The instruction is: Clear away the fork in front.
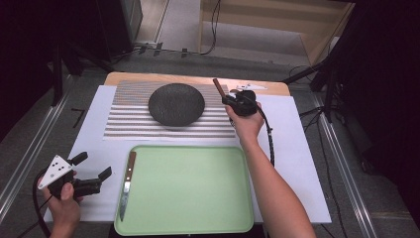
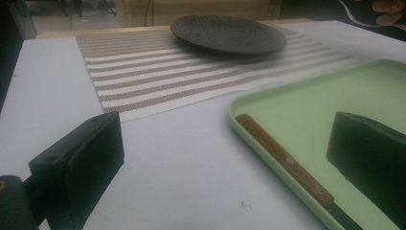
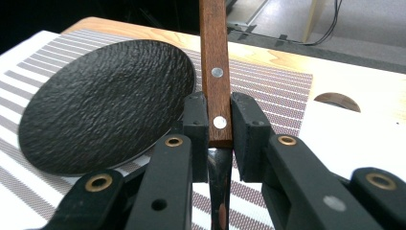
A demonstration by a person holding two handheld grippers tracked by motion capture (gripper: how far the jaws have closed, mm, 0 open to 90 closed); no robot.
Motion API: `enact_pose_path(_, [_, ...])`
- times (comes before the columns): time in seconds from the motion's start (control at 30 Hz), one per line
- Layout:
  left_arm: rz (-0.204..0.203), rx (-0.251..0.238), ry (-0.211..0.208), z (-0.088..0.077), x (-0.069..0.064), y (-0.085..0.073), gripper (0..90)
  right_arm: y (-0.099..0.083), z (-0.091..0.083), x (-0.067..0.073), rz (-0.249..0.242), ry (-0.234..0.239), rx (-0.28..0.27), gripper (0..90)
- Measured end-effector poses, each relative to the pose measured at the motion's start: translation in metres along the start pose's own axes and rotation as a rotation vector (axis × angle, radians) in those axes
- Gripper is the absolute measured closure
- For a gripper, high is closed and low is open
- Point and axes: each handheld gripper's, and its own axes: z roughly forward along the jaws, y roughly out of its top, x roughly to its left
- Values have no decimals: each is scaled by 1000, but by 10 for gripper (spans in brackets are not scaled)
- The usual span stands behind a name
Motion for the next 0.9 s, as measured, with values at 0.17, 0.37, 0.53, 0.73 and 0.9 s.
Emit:
enact_pose_path(0.17, [-1, 0, 1, 0, 0, 0, 0, -5, -12, 2, -11, 10, -19, 763])
enact_pose_path(0.37, [1, 2, 2, 0, 0, 0, 0, -12, -25, 3, -2, 36, -41, 763])
enact_pose_path(0.53, [1, 3, 4, 0, 0, 0, 0, -17, -37, 5, -3, 51, -62, 763])
enact_pose_path(0.73, [16, 5, 9, 0, -2, 1, 0, -25, -51, 8, -5, 68, -87, 763])
enact_pose_path(0.9, [25, -1, 15, -1, -3, 2, 0, -34, -62, 11, -14, 79, -108, 763])
